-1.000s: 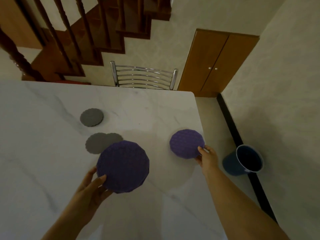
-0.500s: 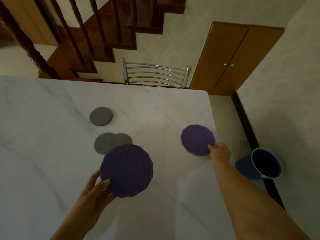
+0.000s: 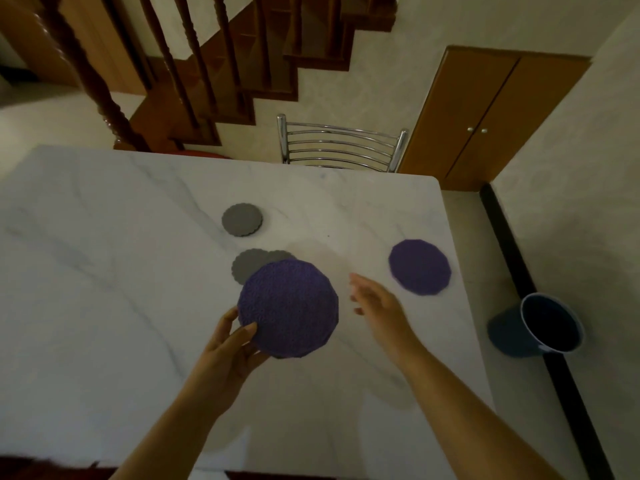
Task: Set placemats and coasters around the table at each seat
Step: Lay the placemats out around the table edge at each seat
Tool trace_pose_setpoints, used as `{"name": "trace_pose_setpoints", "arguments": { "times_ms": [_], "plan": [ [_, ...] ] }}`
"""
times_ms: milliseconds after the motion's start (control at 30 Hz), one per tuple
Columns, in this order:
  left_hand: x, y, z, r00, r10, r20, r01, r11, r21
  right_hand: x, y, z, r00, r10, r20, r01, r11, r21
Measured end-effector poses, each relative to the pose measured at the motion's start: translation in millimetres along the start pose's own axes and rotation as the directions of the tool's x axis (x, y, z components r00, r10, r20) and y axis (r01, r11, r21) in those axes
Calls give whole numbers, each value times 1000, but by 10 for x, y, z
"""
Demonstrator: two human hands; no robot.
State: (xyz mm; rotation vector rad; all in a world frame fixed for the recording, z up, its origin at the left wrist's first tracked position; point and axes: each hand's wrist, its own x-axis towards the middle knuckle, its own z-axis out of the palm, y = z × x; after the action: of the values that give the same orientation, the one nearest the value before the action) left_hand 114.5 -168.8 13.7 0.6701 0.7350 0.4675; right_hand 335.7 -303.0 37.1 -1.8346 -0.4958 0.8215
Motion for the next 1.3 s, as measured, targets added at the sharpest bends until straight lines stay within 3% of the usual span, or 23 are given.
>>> {"name": "trace_pose_setpoints", "arguments": {
  "times_ms": [100,333,467,600,800,1067,1300],
  "plan": [
    [-135,29,-108,1000,0,13,0,1000,-17,-345,-132,373,991,-25,133,35,996,-76],
    [-545,203,-553,998,-34,43,34,999,10,-829,-266,870,989,-136,61,144,975,-171],
    [-773,311,-825,996,-51,74,47,998,47,-1118,-276,1173,990,-141,10,142,984,-106],
    [-953,409,-1059,990,-82,111,75,995,65,-1271,-229,1423,991,-16,-132,22,999,44],
    [-1143,449,-1321,988,-88,130,85,996,32,-1487,-251,1522,973,220,-69,-182,916,357],
    [-1191,399,-1605,997,-54,55,55,998,-34,-1494,-205,1078,954,268,-134,-188,884,428],
    [-1246,426,-1849,998,-49,-40,46,997,-61,-1318,372,742,869,396,-296,-231,855,464]
  ]
}}
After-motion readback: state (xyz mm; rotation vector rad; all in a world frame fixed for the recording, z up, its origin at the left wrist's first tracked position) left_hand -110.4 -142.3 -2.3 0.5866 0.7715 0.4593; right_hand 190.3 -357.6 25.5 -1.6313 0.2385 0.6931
